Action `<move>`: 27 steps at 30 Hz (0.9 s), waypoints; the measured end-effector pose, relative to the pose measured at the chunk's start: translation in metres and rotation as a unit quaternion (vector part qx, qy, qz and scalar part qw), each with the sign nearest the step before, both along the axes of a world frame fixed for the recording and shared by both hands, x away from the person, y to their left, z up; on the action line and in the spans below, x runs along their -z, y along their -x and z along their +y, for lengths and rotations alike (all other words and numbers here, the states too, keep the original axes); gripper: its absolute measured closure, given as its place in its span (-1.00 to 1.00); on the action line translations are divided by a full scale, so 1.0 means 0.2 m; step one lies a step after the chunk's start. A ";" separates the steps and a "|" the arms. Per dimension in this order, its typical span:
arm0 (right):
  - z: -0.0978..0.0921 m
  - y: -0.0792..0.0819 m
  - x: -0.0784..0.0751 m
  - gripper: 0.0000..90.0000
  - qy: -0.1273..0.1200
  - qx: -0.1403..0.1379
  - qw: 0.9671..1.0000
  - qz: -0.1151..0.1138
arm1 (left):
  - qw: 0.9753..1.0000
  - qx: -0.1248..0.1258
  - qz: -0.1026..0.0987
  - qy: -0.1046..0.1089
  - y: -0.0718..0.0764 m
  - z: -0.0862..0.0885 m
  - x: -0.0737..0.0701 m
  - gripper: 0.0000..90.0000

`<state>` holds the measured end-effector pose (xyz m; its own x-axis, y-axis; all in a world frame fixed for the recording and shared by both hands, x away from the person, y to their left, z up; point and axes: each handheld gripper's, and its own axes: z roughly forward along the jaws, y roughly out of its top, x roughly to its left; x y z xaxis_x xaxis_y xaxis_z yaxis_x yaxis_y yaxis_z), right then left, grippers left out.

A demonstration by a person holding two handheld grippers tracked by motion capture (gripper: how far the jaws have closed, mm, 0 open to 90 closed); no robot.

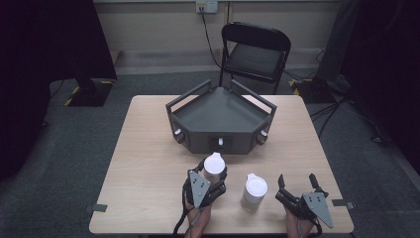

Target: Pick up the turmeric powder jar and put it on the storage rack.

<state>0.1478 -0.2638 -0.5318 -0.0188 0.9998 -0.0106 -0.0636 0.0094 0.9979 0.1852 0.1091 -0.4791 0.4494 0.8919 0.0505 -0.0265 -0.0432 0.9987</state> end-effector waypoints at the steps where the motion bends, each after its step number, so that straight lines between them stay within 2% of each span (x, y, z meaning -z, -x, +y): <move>1: 0.00 0.00 0.00 -0.97 0.000 0.000 1.000 0.000 | 1.000 0.000 0.000 0.000 0.00 0.00 0.00 -0.32; 2: 0.00 0.00 0.00 -0.97 0.000 0.000 1.000 0.000 | 1.000 0.003 0.000 0.008 0.00 0.01 -0.01 -0.32; 5: 0.00 0.00 0.00 -0.97 0.000 0.000 1.000 0.000 | 1.000 0.003 0.000 0.010 0.00 0.02 -0.02 -0.32; 11: 0.00 0.00 0.00 -0.97 0.000 0.000 1.000 0.000 | 1.000 0.007 -0.003 0.012 -0.01 0.04 -0.04 -0.32; 15: 0.00 0.00 0.00 -0.97 0.000 0.000 1.000 0.000 | 1.000 0.003 -0.002 0.010 -0.01 0.04 -0.06 -0.32; 27: 0.00 0.00 0.00 -0.97 0.000 0.000 1.000 0.000 | 1.000 0.011 0.004 0.012 -0.03 0.04 -0.09 -0.32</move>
<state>0.1478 -0.2638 -0.5319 -0.0188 0.9998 -0.0109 -0.0639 0.0097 0.9979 0.1918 0.1176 -0.4602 0.4689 0.8829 0.0255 -0.0202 -0.0181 0.9996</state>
